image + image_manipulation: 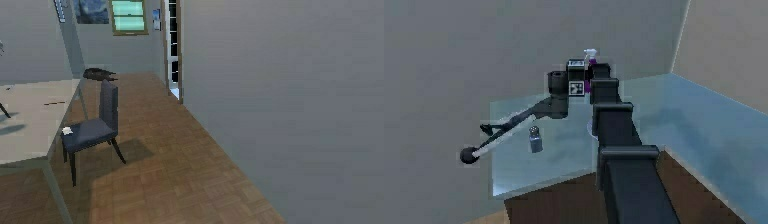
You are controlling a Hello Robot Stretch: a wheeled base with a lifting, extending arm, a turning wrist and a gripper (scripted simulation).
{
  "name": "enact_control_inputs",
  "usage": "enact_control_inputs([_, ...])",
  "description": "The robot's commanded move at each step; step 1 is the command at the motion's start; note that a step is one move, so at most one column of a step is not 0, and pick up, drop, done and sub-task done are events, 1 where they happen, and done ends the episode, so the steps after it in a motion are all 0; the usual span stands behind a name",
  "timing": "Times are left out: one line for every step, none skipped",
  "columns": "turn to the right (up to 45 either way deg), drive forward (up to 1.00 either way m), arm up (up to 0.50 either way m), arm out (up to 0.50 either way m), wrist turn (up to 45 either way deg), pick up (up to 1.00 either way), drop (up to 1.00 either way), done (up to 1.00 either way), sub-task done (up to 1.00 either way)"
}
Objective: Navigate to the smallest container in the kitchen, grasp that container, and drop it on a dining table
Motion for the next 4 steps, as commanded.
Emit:
enact_control_inputs([0.0,0.0,0.0,0.0,45.0,0.0,0.0,0.0,0.0])
enact_control_inputs([0.0,0.0,0.0,0.0,6.0,0.0,0.0,0.0,0.0])
enact_control_inputs([0.0,0.0,-0.16,0.0,0.0,0.0,0.0,0.0,0.0])
enact_control_inputs([0.0,0.0,0.0,0.0,0.0,1.0,0.0,0.0,0.0])
